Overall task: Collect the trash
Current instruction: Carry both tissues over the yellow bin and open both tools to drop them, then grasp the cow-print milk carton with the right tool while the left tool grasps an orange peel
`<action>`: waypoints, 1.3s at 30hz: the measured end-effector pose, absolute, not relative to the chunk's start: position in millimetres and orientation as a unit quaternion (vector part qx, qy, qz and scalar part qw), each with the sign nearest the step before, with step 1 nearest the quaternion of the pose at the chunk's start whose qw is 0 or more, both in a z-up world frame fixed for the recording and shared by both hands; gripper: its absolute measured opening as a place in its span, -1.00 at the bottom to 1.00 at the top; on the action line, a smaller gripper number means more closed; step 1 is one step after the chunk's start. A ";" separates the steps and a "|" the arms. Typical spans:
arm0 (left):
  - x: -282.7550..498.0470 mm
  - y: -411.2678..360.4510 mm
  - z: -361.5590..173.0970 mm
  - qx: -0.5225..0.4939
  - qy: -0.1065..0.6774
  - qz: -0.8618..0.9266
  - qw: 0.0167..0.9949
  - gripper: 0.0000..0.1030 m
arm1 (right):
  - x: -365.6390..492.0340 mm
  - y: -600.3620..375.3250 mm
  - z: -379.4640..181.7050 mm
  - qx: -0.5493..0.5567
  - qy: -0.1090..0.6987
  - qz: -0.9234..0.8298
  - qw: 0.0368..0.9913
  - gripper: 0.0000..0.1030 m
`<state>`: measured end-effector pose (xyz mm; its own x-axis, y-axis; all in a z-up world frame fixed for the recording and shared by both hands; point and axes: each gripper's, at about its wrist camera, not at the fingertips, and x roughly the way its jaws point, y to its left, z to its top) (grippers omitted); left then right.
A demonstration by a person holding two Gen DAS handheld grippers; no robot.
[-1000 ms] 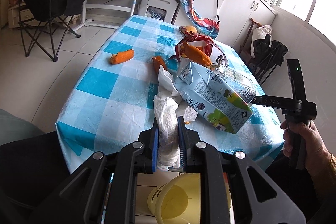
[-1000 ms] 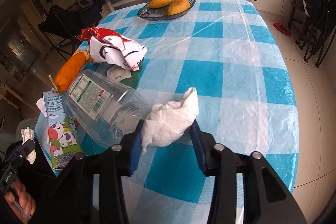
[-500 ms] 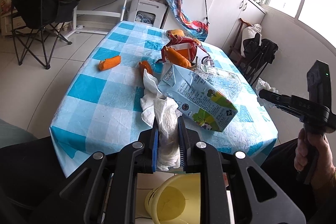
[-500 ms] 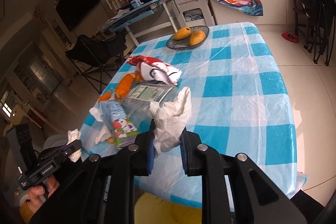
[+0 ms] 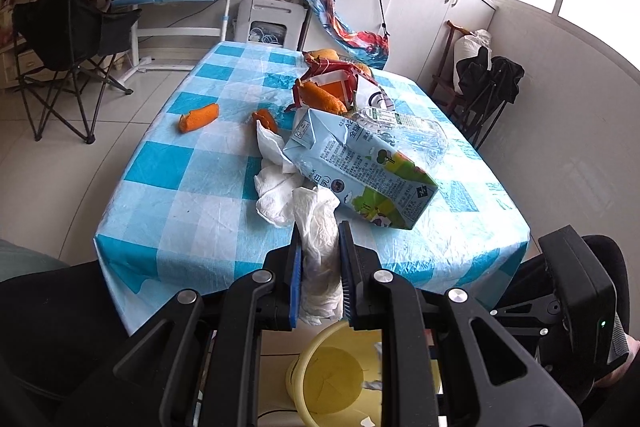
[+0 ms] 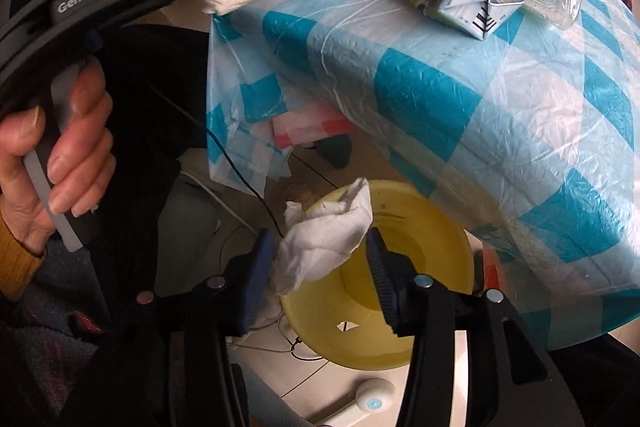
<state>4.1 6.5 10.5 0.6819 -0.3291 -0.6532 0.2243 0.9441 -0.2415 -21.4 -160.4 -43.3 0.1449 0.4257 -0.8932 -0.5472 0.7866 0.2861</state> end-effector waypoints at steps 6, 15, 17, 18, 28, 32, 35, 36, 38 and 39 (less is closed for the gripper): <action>-3.2 -11.4 4.7 -0.044 0.386 -0.174 0.905 -0.69 | -11.9 -200.6 -15.7 0.023 0.515 0.258 0.817 0.24; -25.9 -58.1 -12.5 0.039 0.434 -0.268 0.859 -0.69 | 7.1 -267.5 6.2 0.173 0.442 0.184 0.861 0.42; -35.8 -72.4 -20.1 0.071 0.452 -0.301 0.837 -0.68 | 8.1 -271.9 3.8 0.189 0.439 0.179 0.860 0.42; -41.2 -79.1 -24.0 0.087 0.460 -0.315 0.826 -0.68 | 8.7 -274.2 3.3 0.192 0.439 0.178 0.860 0.42; -56.1 -85.1 -22.3 0.128 0.443 -0.309 0.832 -0.11 | 3.6 -267.1 5.7 0.177 0.423 0.186 0.869 0.42; -39.6 -53.5 0.2 0.068 0.405 -0.270 0.871 0.05 | 1.5 -261.6 9.4 0.158 0.414 0.187 0.877 0.42; -27.5 -26.2 11.1 0.007 0.385 -0.217 0.897 0.14 | 0.0 -255.0 11.2 0.141 0.409 0.191 0.881 0.42; -23.8 -16.0 13.3 -0.015 0.382 -0.201 0.902 0.14 | -0.4 -252.6 11.5 0.135 0.409 0.192 0.882 0.42; -18.0 3.2 16.0 -0.052 0.377 -0.169 0.909 0.15 | -0.5 -248.7 11.1 0.124 0.409 0.193 0.883 0.42; -15.9 12.4 16.0 -0.067 0.374 -0.153 0.912 0.15 | -0.8 -247.0 11.5 0.120 0.408 0.194 0.884 0.42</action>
